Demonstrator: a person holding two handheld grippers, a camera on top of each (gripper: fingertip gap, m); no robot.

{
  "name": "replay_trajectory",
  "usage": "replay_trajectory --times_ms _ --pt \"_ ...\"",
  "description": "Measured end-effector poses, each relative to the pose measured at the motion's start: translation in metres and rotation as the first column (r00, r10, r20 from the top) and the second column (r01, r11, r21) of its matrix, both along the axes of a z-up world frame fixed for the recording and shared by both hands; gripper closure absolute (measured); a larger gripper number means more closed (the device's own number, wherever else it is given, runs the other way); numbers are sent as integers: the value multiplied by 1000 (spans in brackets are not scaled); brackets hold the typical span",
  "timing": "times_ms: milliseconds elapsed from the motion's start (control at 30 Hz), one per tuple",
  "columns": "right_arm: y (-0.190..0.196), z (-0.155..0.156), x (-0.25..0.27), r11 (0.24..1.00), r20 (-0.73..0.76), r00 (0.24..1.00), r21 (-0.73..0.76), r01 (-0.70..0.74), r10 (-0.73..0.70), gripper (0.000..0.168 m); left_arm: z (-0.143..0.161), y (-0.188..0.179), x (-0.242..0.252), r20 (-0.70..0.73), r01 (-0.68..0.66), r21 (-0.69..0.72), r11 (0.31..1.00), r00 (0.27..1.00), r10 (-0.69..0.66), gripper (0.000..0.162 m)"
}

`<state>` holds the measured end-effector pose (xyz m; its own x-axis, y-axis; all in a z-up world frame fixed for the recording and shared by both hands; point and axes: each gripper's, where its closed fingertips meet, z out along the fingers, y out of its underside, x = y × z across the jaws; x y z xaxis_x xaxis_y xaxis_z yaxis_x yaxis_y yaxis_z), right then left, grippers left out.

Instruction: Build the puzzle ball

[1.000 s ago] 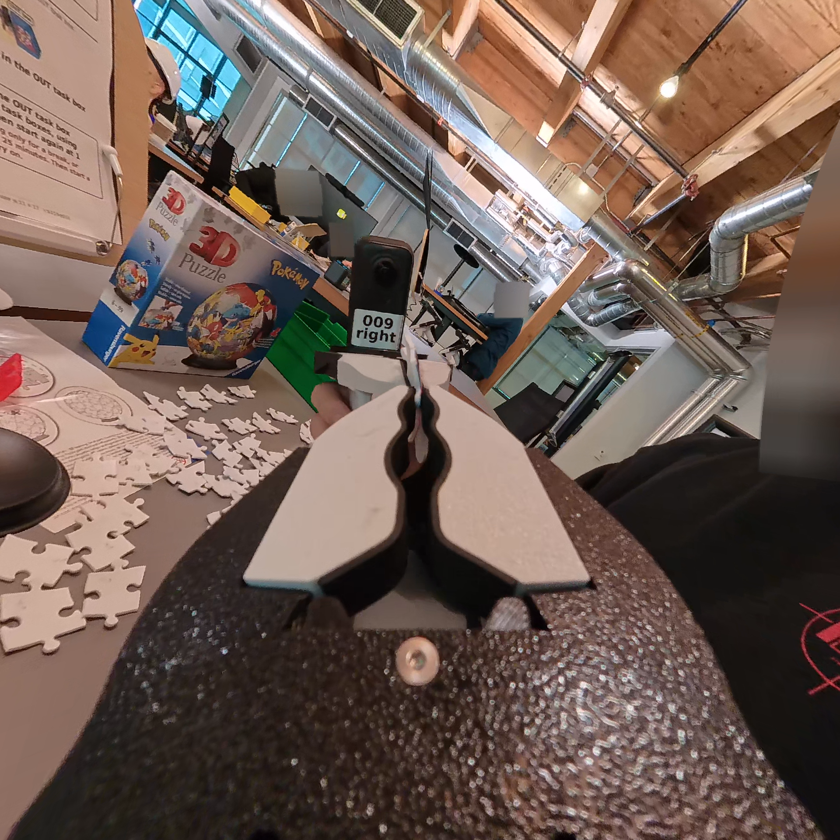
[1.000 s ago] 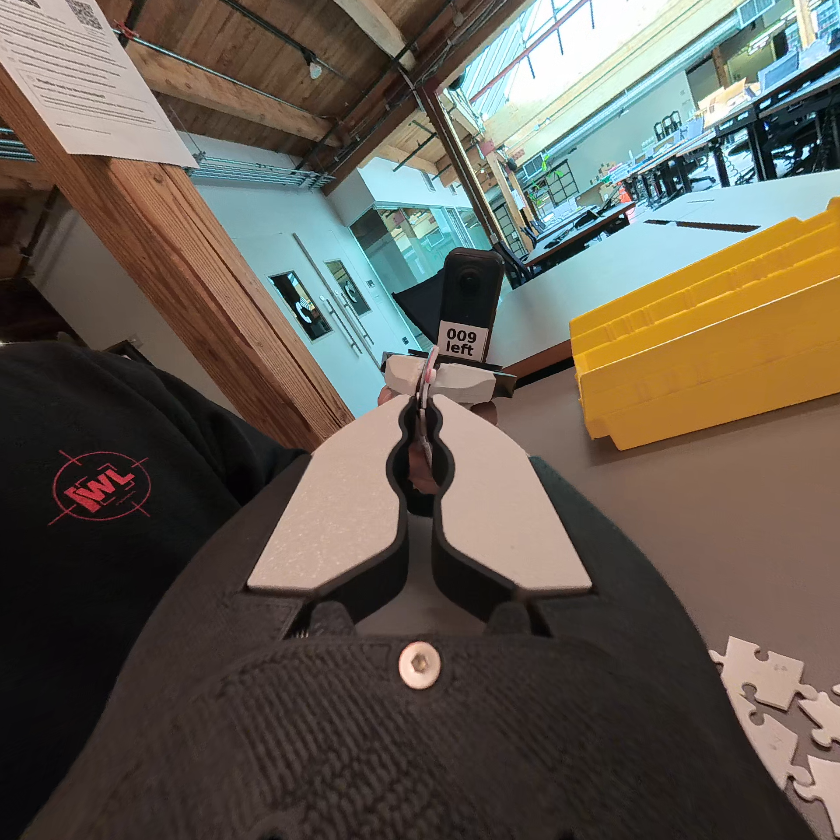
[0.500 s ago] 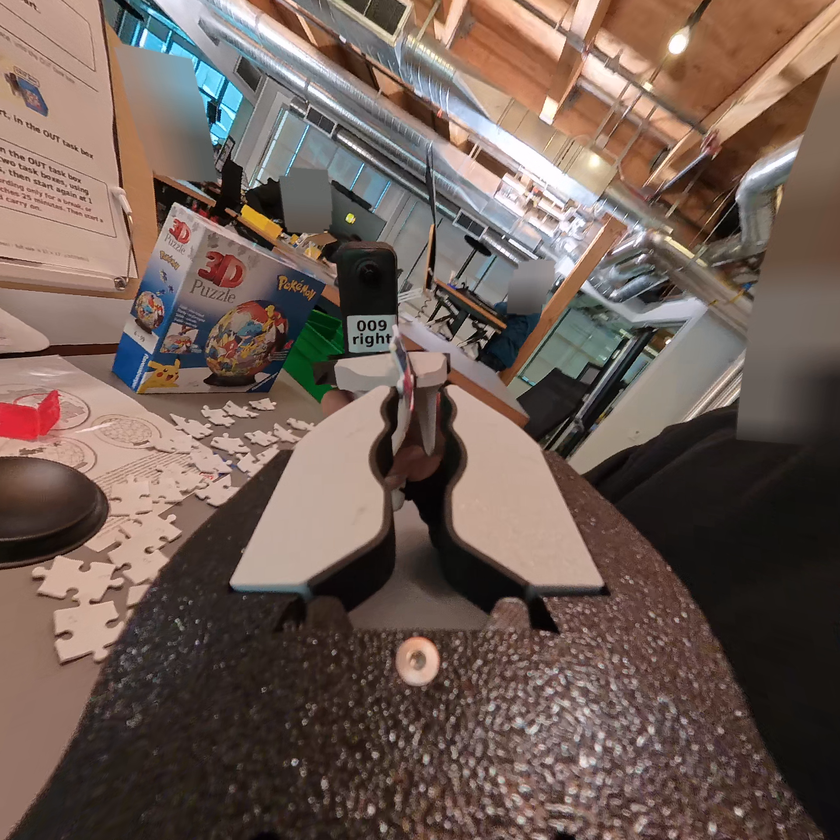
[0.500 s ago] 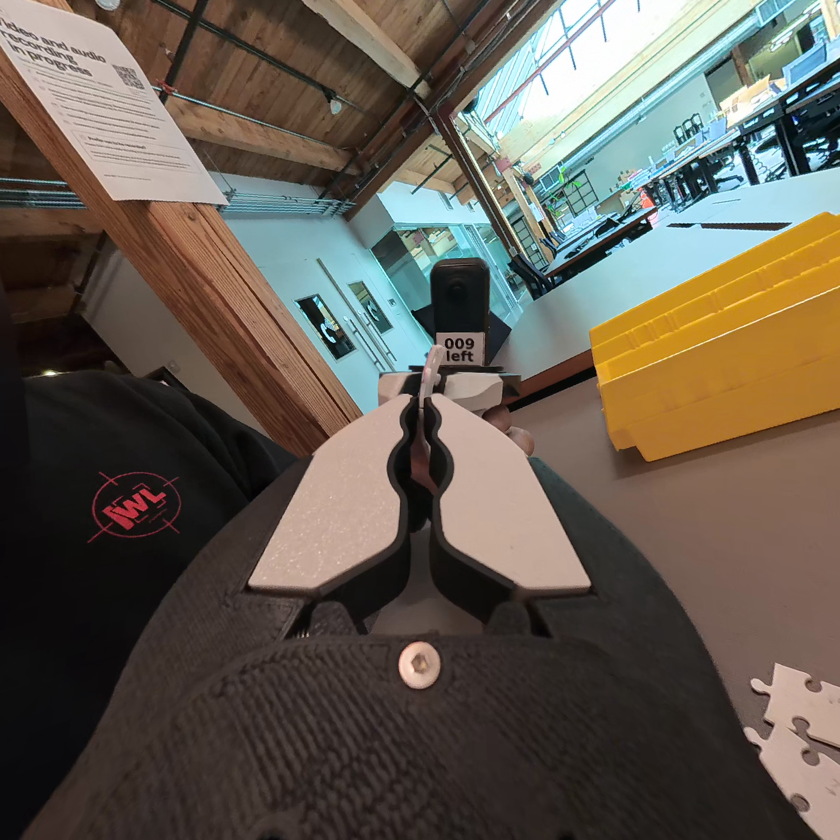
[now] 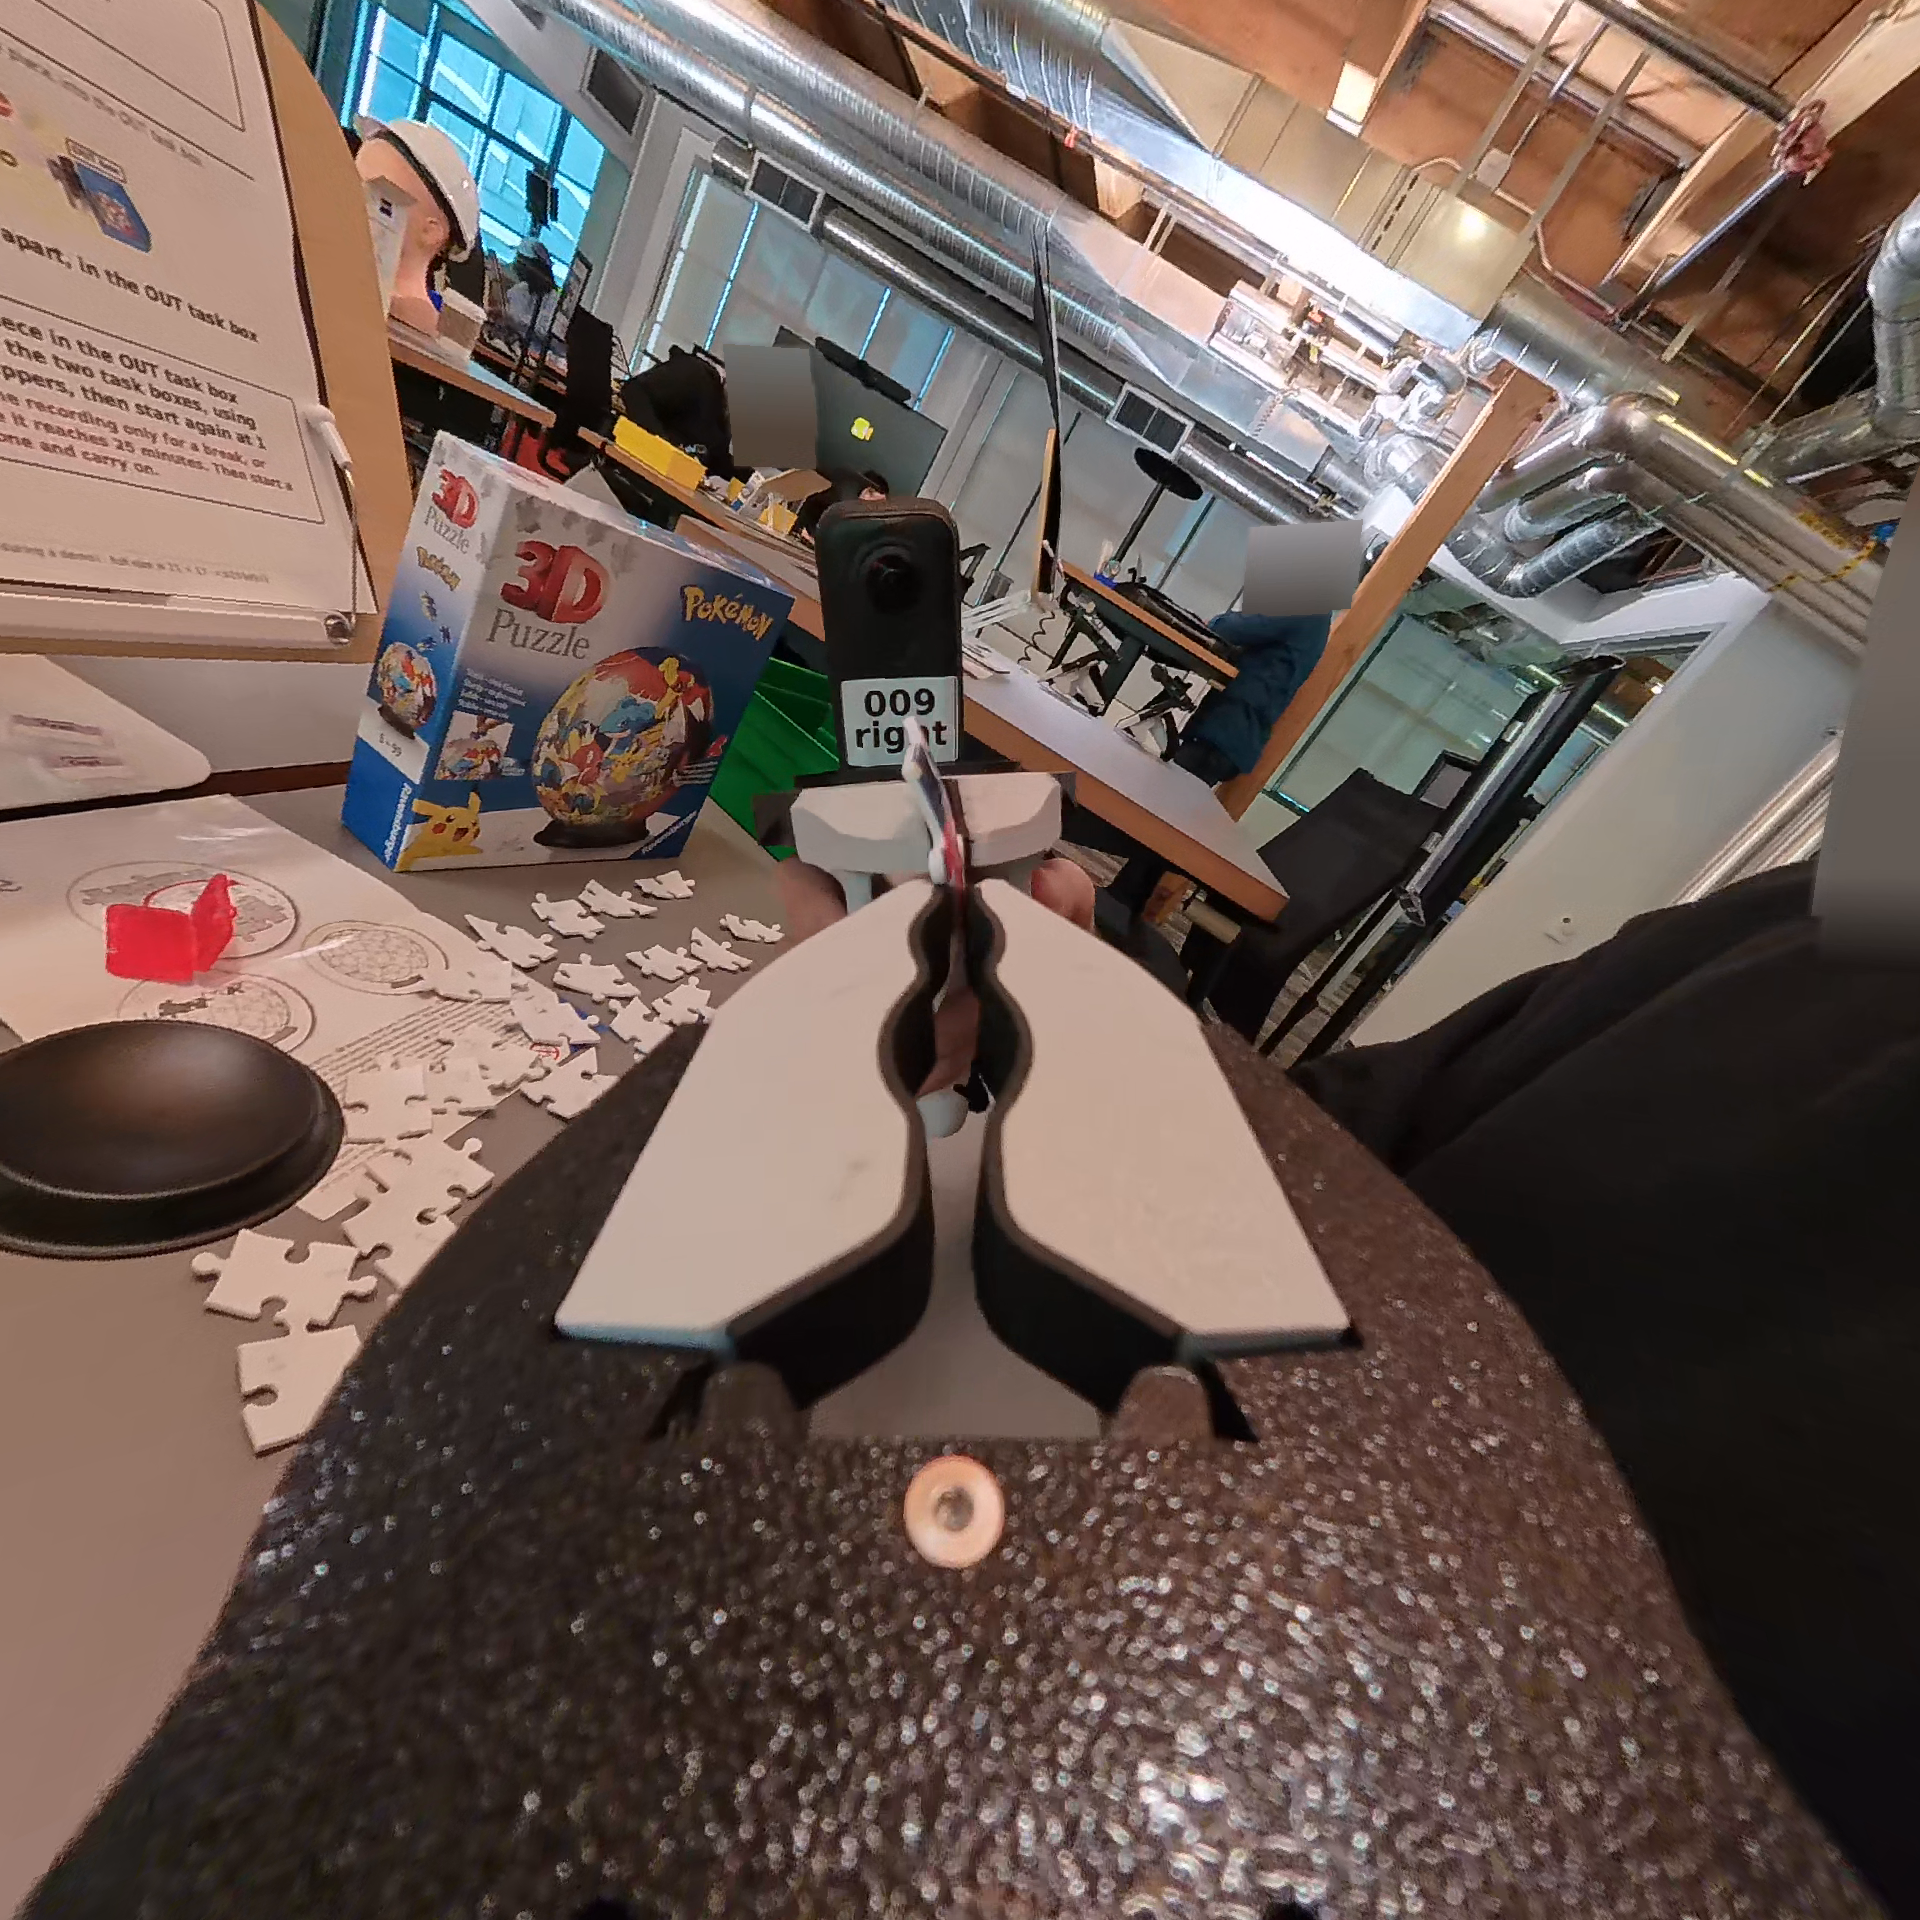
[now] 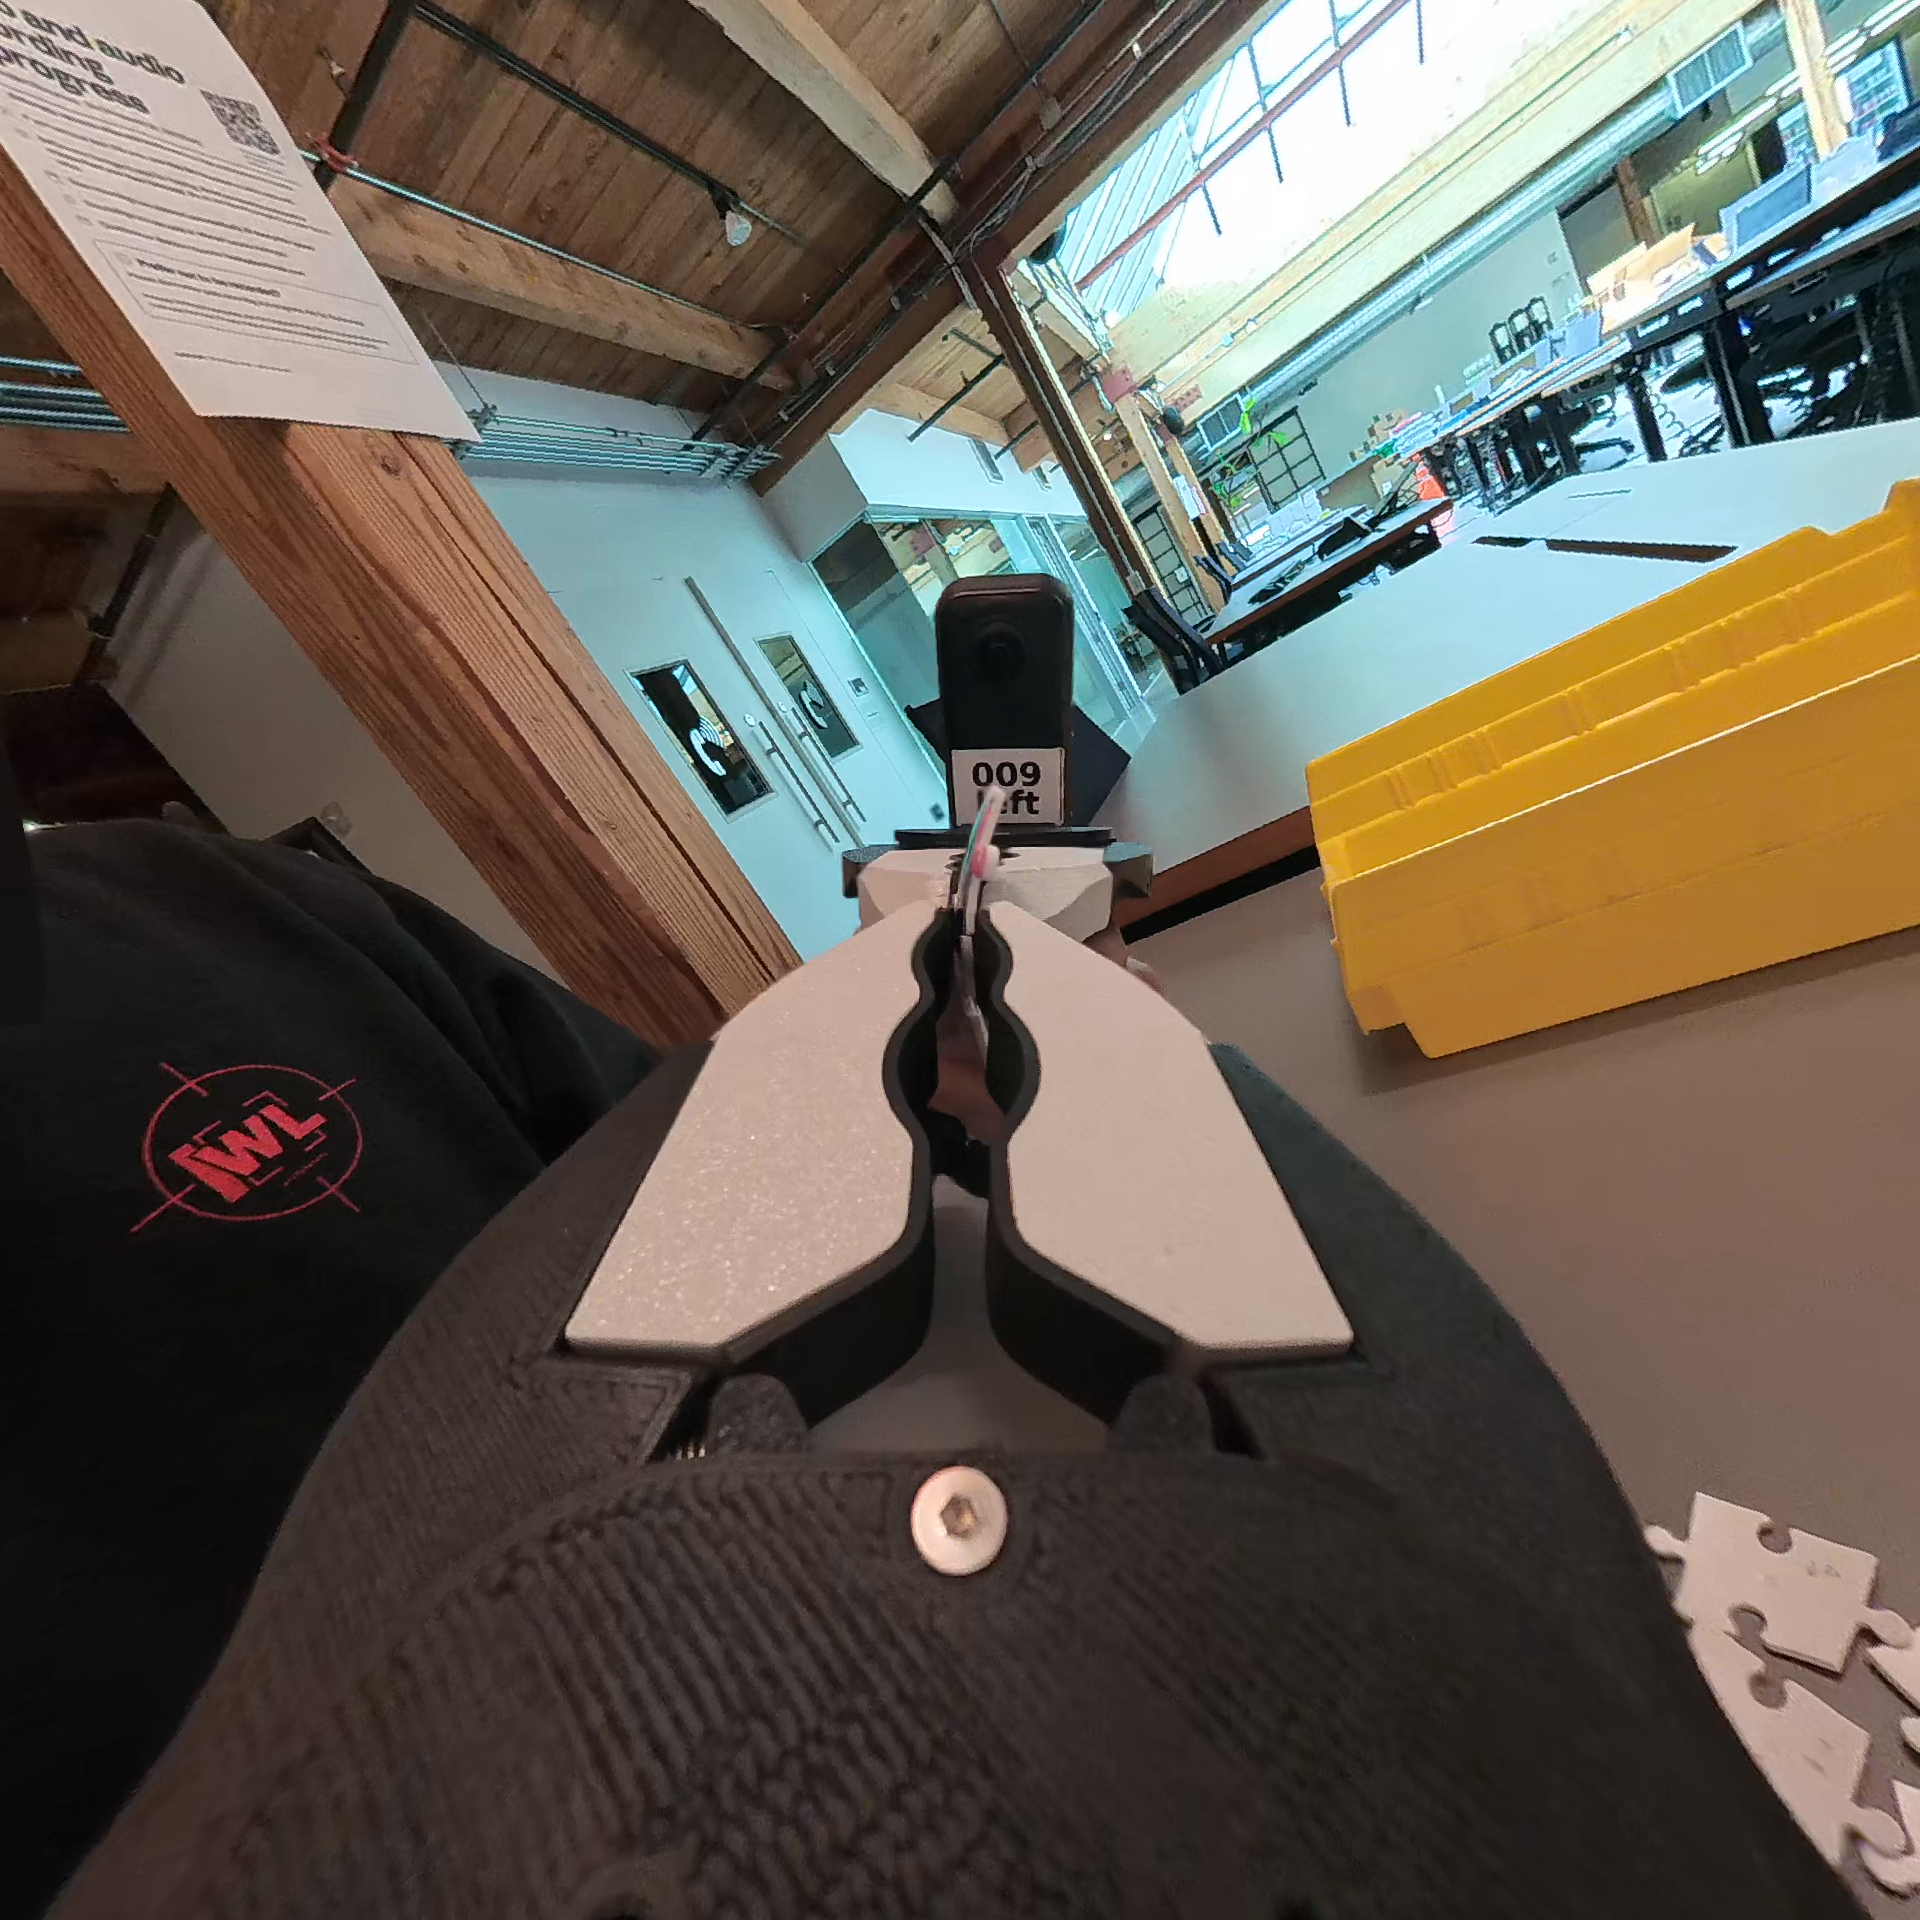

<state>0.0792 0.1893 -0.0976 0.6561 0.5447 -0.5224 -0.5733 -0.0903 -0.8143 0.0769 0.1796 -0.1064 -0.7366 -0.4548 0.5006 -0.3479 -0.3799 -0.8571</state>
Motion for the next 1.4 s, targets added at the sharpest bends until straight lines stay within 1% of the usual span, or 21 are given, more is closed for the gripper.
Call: replay_trajectory --times_ms 67,133,233,267,367,533,633,833,933,967,1033,1100,1167,1233,1267,1300,1367,1400 --pt "-2 1 -1 1000 30 1000 12 4 -4 163 0 -1 0 -6 5 -6 1000 1000 -5 161" --pt "-3 2 -3 1000 54 999 18 4 -5 156 1 -2 0 -6 5 -6 1000 1000 -5 161" --pt "-4 2 -6 1000 91 996 22 8 -10 153 1 -3 -1 2 10 13 1000 1000 -10 161" --pt "-3 2 -6 1000 91 996 23 12 -14 154 0 -4 -1 6 10 22 1000 1000 -10 161" --pt "-4 4 -7 999 73 997 33 -6 4 164 1 -7 -5 34 23 49 999 999 -25 161" --pt "-7 4 -10 999 95 995 36 -34 31 166 2 -9 -7 51 24 78 997 998 -28 161" --pt "-6 0 -10 999 127 991 -5 -33 34 166 -2 -7 -5 52 2 116 993 999 -8 160" --pt "-7 2 -6 998 41 997 -27 -63 64 165 -1 -6 -4 113 -53 199 979 993 31 156" --pt "-8 2 -6 997 30 997 -23 -75 76 165 0 -7 -4 124 -64 230 971 992 36 154" --pt "-9 2 -7 996 25 996 -22 -89 89 165 0 -7 -5 122 -59 228 972 992 31 152" --pt "-9 2 -7 996 27 995 -19 -91 91 165 0 -7 -5 110 -49 218 975 994 25 154" --pt "-11 3 -9 994 29 994 -9 -107 107 166 1 -8 -6 111 -36 200 979 994 14 158" --pt "-13 4 -11 993 44 992 0 -121 121 166 3 -7 -5 104 -39 177 983 994 20 158" --pt "-12 2 -12 993 69 991 -9 -114 114 166 5 -4 -3 86 -45 147 988 996 32 145" --pt "-12 1 -14 992 82 989 -13 -125 126 166 7 -4 -4 83 -40 129 991 996 29 145" --pt "-11 -1 -15 992 88 988 -20 -123 124 166 9 -4 -4 82 -33 114 993 996 24 146" --pt "-10 -2 -14 993 87 989 -23 -115 117 166 11 -3 -5 82 -29 109 994 996 20 158" --pt "-9 -3 -14 994 89 990 -28 -108 110 166 10 -3 -5 75 -27 110 994 997 19 159"
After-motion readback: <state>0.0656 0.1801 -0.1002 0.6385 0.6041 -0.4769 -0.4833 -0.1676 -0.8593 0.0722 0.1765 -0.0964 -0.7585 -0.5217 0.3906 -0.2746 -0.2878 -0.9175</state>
